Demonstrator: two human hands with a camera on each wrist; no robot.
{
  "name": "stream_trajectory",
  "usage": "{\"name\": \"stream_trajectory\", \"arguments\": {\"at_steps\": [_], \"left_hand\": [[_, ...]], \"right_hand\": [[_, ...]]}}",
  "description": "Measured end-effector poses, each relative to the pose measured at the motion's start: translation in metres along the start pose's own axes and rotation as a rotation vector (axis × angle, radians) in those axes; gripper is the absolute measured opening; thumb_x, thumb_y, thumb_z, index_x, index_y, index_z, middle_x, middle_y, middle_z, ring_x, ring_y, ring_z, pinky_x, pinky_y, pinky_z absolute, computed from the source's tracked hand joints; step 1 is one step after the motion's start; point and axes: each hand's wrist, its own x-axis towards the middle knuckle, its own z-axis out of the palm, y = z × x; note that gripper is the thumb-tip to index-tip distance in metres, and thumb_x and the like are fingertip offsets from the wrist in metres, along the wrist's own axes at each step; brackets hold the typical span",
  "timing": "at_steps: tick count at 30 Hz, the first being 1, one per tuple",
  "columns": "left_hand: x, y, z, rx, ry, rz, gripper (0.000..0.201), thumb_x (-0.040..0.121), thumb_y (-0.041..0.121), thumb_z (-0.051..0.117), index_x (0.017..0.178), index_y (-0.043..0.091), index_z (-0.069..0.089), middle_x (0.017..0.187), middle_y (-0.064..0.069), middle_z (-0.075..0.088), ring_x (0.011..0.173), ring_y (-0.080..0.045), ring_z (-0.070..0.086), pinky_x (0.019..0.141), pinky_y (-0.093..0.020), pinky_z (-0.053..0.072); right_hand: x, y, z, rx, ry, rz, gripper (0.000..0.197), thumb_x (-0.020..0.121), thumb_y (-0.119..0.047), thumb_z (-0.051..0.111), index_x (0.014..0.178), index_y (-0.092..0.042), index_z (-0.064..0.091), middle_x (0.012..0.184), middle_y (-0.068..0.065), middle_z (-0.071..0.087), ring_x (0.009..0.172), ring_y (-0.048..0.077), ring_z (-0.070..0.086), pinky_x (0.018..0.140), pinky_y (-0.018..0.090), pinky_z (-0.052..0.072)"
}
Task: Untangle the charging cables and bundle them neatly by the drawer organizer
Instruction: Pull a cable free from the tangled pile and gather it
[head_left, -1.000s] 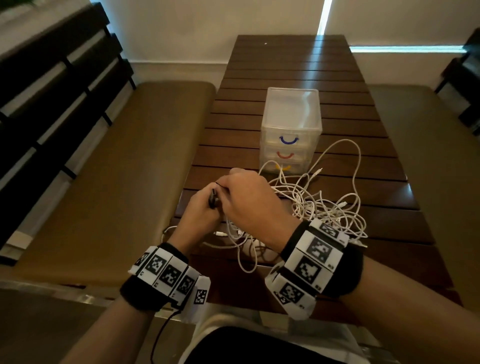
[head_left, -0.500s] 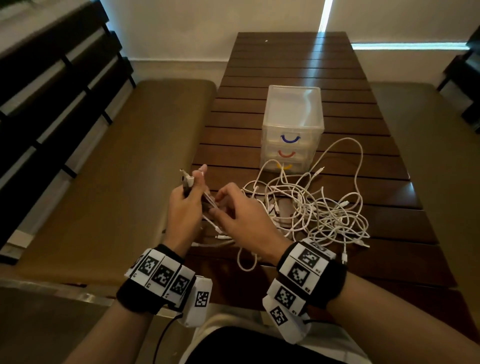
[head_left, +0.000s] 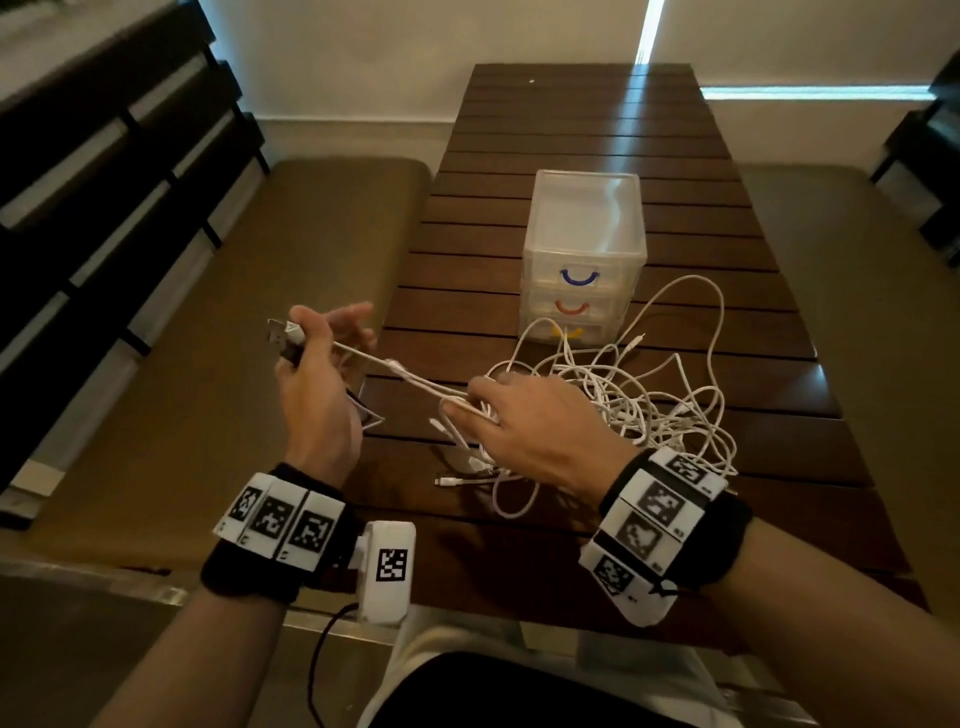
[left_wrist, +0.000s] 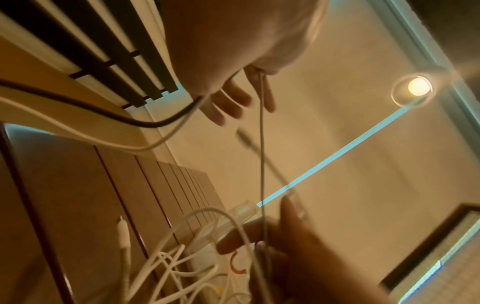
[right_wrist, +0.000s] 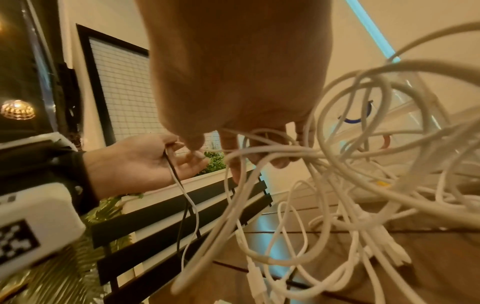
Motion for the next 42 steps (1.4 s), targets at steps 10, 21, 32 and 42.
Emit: {"name": "stream_trajectory", "arguments": {"at_steps": [10,21,32,42], "left_hand": [[0.002,0.014,-0.005,0.206,-0.312,0.147,0.046,0.097,0.046,0.046,0.083,0.013,0.074,0.046,0.007,0.030,0.039,-0.007,0.023,0.038,-0.023,0.020],[0.004,0.018,-0.021,0.347,-0.240,0.265,0.048,0.101,0.046,0.036,0.088,0.022,0.075,0.056,-0.001,0.044,0.045,-0.007,0.034,0.040,-0.021,0.024],[-0.006,0.016,0.003,0.573,-0.397,0.532,0.040,0.099,0.041,0.041,0.123,0.020,0.065,0.116,0.003,0.067,0.089,0.003,0.062,0.074,-0.016,0.048],[-0.029,-0.021,0.040,0.923,-0.553,0.519,0.040,0.100,0.041,0.046,0.136,0.028,0.054,0.055,0.014,0.051,0.053,0.003,0.051,0.054,-0.017,0.038]], "right_hand": [[0.016,0.000,-0.056,0.051,0.080,-0.146,0.071,0.082,-0.076,0.049,0.129,-0.023,0.055,0.102,-0.008,0.041,0.092,0.007,0.039,0.085,0.029,0.038],[-0.005,0.020,-0.017,0.041,-0.596,-0.008,0.051,0.099,-0.055,0.043,0.067,-0.020,0.062,0.065,-0.003,0.062,0.057,0.010,0.058,0.073,0.033,0.054],[0.013,0.027,-0.020,0.071,0.210,0.007,0.034,0.106,-0.039,0.029,0.098,-0.015,0.053,0.089,0.000,0.053,0.083,0.020,0.052,0.076,0.037,0.045],[0.006,0.023,-0.007,-0.153,0.157,0.110,0.022,0.103,-0.028,0.036,0.099,-0.012,0.050,0.078,0.009,0.061,0.070,0.034,0.063,0.054,0.035,0.038]]}}
